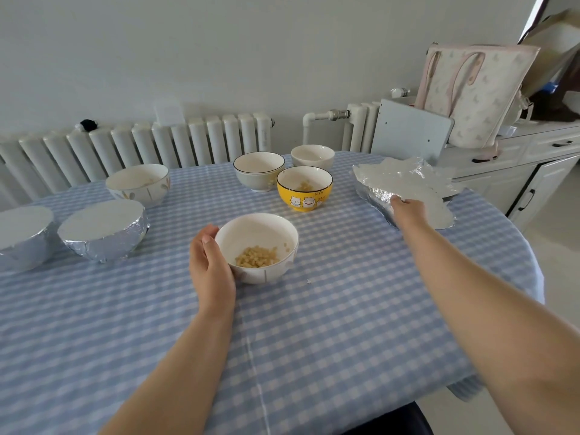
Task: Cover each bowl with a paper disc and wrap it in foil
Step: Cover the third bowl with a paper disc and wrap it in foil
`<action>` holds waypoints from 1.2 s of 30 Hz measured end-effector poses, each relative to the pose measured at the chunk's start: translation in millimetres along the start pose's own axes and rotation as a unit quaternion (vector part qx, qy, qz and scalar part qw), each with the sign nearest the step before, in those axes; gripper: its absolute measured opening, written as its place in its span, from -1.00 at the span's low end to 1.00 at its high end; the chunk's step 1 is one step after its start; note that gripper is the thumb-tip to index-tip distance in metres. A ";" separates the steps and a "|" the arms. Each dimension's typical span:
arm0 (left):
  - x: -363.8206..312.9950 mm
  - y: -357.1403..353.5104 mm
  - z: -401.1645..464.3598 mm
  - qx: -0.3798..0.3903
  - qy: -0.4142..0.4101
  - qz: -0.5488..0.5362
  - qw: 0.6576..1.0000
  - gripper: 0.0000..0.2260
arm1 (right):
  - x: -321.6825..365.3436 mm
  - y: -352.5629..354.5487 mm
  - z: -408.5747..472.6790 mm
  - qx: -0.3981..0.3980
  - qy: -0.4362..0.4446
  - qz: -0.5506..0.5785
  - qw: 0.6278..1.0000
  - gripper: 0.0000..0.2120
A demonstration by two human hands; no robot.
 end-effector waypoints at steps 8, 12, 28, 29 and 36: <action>-3.5 3.5 2.8 -0.039 0.039 -0.029 0.998 -0.77 | 47.6 -0.8 -102.3 -0.069 0.359 -0.014 0.931 -0.72; -9.8 1.1 3.9 -0.023 0.108 -0.070 0.991 -0.83 | 57.1 -30.6 -200.9 -0.015 0.607 -0.047 0.793 -0.75; -12.2 14.4 27.8 0.164 0.174 0.057 0.969 -0.82 | 61.4 -82.4 -285.1 0.185 0.548 -0.240 0.780 -0.53; -14.0 14.1 29.5 0.184 0.169 0.065 0.966 -0.79 | 71.0 -84.7 -276.5 0.176 0.535 -0.289 0.774 -0.57; -12.9 23.9 40.7 0.225 0.185 0.090 0.953 -0.52 | 66.0 -113.5 -234.2 0.263 0.451 -0.520 0.676 -0.19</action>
Point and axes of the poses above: each hand's wrist, its own z-axis towards the middle knuckle, its own y-axis out of the back of the hand, x = y × z, the point moved 5 cm from there along z, towards the middle knuckle, and after that the axes turned 11 degrees about -y, right-handed, at the moved point
